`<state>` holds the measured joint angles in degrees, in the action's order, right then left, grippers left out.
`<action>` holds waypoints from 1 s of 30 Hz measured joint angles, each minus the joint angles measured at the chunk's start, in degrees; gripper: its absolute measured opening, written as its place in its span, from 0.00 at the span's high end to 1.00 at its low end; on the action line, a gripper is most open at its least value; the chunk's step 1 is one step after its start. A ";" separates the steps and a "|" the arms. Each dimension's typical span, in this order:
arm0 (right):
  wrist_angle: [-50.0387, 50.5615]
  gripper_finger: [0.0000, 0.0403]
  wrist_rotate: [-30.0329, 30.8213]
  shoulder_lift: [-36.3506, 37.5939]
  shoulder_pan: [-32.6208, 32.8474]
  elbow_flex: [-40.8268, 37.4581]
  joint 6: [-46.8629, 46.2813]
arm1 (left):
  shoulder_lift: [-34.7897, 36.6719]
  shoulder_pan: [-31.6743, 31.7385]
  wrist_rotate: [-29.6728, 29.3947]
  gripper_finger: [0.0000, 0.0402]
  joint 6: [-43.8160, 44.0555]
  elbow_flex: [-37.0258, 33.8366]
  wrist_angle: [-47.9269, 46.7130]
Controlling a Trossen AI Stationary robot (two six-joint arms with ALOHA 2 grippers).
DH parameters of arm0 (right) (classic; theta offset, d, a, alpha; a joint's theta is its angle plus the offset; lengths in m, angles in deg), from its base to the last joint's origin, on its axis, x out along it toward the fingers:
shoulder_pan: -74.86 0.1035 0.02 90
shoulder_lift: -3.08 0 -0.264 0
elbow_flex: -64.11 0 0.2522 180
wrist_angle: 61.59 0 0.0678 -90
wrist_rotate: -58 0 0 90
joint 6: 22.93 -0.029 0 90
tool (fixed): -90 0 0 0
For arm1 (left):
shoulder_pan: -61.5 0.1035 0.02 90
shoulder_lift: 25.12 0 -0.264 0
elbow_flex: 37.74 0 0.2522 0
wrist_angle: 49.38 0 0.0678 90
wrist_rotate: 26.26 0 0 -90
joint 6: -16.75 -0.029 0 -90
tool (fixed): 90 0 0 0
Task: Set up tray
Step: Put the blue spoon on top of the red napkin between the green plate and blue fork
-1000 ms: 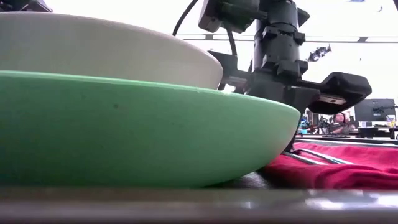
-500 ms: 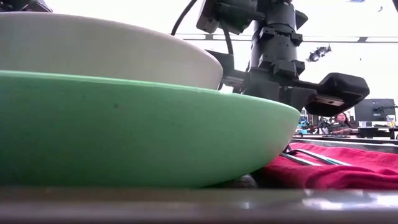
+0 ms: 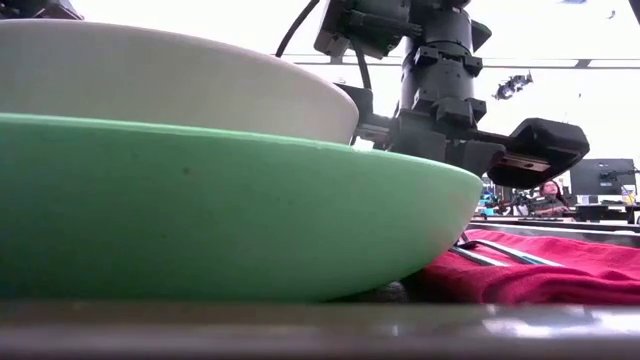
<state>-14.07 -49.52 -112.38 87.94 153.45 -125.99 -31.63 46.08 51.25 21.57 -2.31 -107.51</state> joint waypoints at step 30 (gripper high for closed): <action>1.09 1.00 -0.42 0.48 -0.48 0.00 1.36 | 0.01 0.00 0.00 0.82 0.00 0.00 0.07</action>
<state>-12.98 -49.94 -111.90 87.46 153.45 -124.63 -31.62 46.08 51.25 21.57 -2.31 -107.43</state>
